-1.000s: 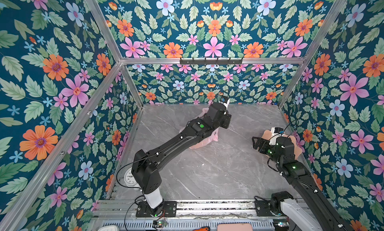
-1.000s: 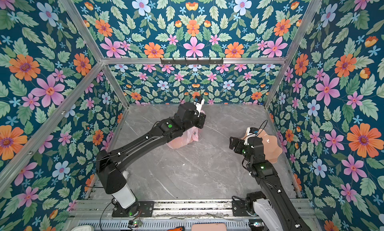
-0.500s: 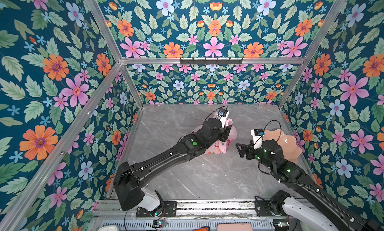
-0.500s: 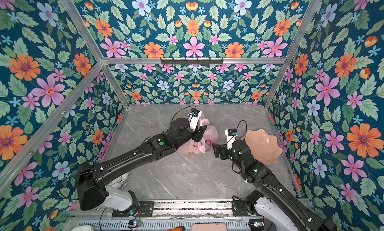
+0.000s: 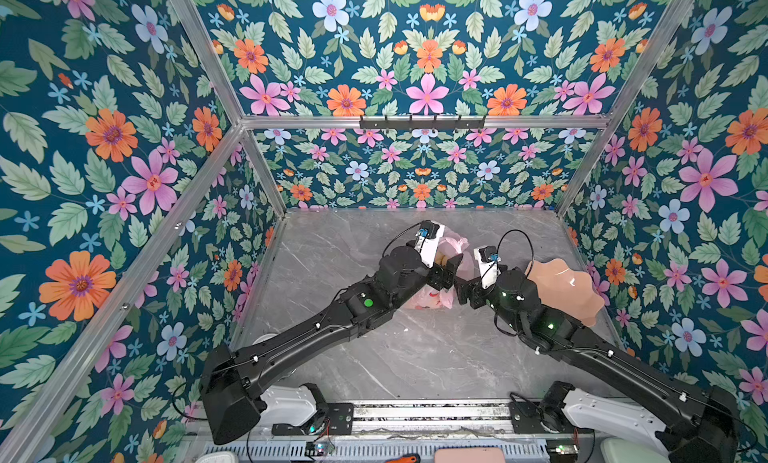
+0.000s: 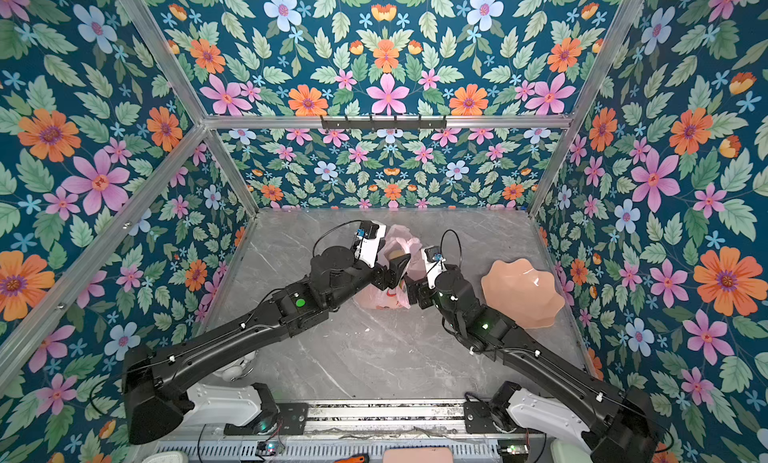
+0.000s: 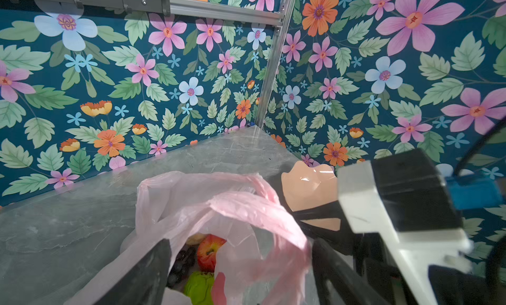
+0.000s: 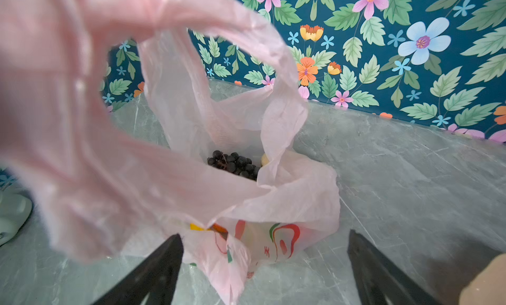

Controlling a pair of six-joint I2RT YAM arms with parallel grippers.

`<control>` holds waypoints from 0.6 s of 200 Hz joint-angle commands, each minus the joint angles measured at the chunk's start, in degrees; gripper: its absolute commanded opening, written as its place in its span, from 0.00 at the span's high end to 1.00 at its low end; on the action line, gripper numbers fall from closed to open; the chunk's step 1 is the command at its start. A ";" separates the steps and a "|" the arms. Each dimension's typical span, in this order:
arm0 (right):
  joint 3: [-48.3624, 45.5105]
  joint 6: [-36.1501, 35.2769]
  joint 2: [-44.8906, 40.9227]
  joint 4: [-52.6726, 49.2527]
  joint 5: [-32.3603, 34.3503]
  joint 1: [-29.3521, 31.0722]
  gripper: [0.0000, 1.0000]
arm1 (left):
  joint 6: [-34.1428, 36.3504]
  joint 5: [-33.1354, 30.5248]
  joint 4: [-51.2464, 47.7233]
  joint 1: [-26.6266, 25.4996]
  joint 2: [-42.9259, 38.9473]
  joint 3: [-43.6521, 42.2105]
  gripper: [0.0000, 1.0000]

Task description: Take the fake fruits out of the plastic bag

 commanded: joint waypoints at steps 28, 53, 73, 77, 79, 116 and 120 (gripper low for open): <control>2.35 -1.49 4.48 7.37 5.06 0.00 0.05 | -1.34 -2.87 2.17 0.00 -1.10 -1.35 0.18; 4.86 -0.77 7.65 7.70 5.38 0.07 0.01 | -2.21 -4.24 2.86 -0.02 -2.21 -2.54 0.17; 6.63 -0.46 10.08 6.99 5.23 0.02 0.01 | -2.73 -6.04 2.95 0.02 -3.16 -3.39 0.17; 6.84 -0.50 10.44 7.00 5.25 0.15 0.01 | -2.81 -6.51 2.95 -0.02 -3.36 -3.61 0.17; 6.84 -0.50 10.51 7.04 5.31 0.12 0.01 | -2.90 -6.83 2.95 0.00 -3.51 -3.75 0.17; 11.10 1.49 13.05 2.68 15.54 0.09 0.01 | -3.82 -11.28 2.42 0.11 -5.13 -4.90 0.15; 11.76 1.94 13.39 1.96 17.14 0.11 0.01 | -3.93 -11.54 2.15 0.07 -5.11 -4.70 0.16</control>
